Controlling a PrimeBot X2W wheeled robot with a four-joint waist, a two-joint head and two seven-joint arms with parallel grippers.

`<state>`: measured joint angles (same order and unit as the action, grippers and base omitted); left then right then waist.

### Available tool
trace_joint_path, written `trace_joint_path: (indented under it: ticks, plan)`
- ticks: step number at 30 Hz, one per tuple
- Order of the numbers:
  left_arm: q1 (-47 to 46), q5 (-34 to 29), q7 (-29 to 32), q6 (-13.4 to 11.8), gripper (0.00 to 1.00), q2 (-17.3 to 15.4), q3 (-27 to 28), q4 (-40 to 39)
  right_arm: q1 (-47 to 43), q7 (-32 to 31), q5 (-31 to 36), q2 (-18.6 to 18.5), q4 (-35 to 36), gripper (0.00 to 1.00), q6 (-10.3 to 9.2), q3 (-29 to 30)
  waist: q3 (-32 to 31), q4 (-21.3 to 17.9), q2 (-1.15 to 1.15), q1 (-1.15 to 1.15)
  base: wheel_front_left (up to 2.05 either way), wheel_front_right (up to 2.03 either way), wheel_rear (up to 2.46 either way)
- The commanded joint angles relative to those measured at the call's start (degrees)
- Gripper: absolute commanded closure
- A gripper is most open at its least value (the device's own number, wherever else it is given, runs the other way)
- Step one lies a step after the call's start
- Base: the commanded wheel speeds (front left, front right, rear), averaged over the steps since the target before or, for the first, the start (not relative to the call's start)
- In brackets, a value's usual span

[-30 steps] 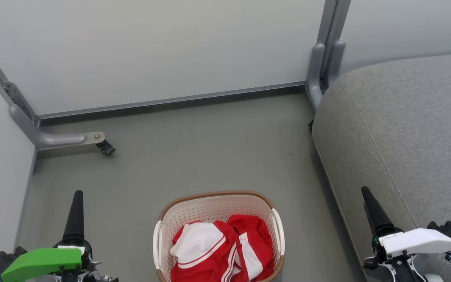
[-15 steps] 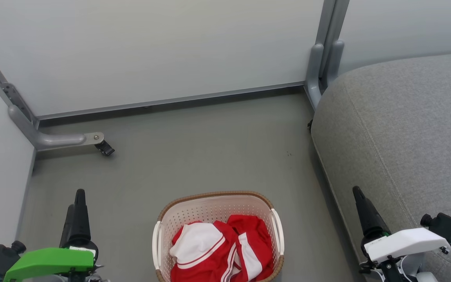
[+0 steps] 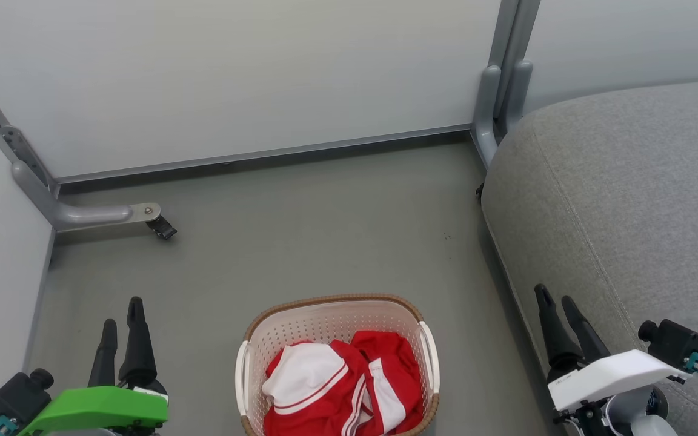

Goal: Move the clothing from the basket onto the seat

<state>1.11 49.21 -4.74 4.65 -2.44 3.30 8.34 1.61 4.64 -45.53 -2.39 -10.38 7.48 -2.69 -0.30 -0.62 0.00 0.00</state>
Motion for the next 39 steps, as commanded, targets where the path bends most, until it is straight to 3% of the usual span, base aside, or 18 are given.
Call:
trace_joint_path:
  ticks: [1,7,39]
  plan:
    - [0.27,-2.26,-0.68,-0.35,0.0,-0.44,-0.28,-1.19,-0.11,0.76,2.65,-0.37,1.0,0.0,0.02,-0.48,0.02,-0.01,0.0,0.0,0.0,0.0,0.0]
    - [1.02,-7.18,-1.85,-0.79,0.0,-0.46,-0.75,-2.48,-0.58,1.91,8.48,-0.41,1.34,0.0,0.02,-1.63,-0.05,-0.12,0.0,0.0,0.0,0.0,0.0]
    - [5.25,-24.89,-6.59,-0.22,0.0,-0.56,-2.97,-3.89,-3.26,6.65,26.88,-0.52,3.61,0.0,0.01,-5.68,-1.47,-0.71,0.0,0.0,0.0,0.0,0.0]
